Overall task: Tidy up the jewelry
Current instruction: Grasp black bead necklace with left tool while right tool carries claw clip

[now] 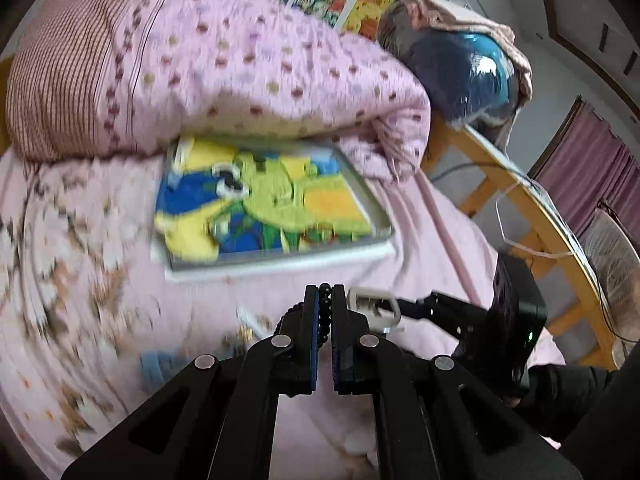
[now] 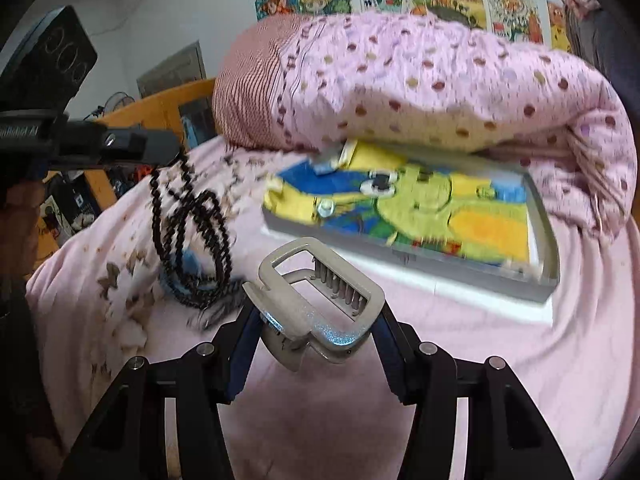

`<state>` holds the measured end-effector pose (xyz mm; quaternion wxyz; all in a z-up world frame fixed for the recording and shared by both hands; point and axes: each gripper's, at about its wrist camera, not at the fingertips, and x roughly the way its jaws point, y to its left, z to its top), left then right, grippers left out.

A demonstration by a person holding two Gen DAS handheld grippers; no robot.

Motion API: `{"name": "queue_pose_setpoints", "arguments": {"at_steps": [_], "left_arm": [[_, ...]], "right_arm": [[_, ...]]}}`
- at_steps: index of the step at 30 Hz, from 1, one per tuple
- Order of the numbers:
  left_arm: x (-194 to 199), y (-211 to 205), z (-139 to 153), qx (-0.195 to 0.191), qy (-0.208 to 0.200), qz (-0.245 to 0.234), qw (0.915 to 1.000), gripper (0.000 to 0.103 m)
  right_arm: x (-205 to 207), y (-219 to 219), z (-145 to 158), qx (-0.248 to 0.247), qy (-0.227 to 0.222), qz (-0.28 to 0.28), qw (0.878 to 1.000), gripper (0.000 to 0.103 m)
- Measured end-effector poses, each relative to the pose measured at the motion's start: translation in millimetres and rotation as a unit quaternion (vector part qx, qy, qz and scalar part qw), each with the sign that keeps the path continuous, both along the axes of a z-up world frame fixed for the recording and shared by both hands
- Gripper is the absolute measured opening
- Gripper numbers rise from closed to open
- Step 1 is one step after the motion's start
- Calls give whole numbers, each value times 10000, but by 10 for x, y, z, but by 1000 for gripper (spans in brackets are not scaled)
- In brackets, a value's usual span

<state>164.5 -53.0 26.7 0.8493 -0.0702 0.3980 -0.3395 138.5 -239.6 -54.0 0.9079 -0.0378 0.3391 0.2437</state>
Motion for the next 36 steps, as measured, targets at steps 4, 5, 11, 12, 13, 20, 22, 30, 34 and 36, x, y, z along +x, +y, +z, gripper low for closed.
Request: {"name": "queue_pose_setpoints", "arguments": {"at_steps": [4, 5, 11, 12, 13, 20, 22, 30, 34, 36], "left_arm": [[239, -79, 145, -173, -435, 107, 9988, 3], [300, -95, 158, -210, -506, 131, 9984, 3], [807, -263, 31, -284, -660, 397, 9966, 3], [907, -296, -40, -258, -577, 441, 9970, 3], [999, -326, -116, -222, -479, 473, 9975, 3], [1320, -449, -606, 119, -27, 546, 9984, 3], [1357, -463, -714, 203, 94, 566, 9981, 3], [1469, -444, -1002, 480, 620, 700, 9945, 4], [1428, -399, -986, 662, 592, 811, 9927, 29], [1376, -331, -946, 579, 513, 931, 9926, 56]], "right_arm": [[304, -56, 85, 82, -193, -225, 9995, 52], [388, -82, 102, 69, -243, -318, 9992, 52], [856, -272, 74, -22, -187, -829, 9964, 52], [913, -298, 57, -50, -137, -877, 9960, 52], [983, -336, 29, -75, -62, -937, 9956, 52], [1283, -542, -209, -163, 416, -1227, 9914, 52], [1311, -554, -253, -153, 479, -1213, 9913, 52], [1376, -529, -342, -282, 612, -1285, 9894, 52], [1332, -541, -335, -247, 586, -1353, 9888, 66], [1274, -556, -288, -203, 474, -1427, 9884, 71]]}}
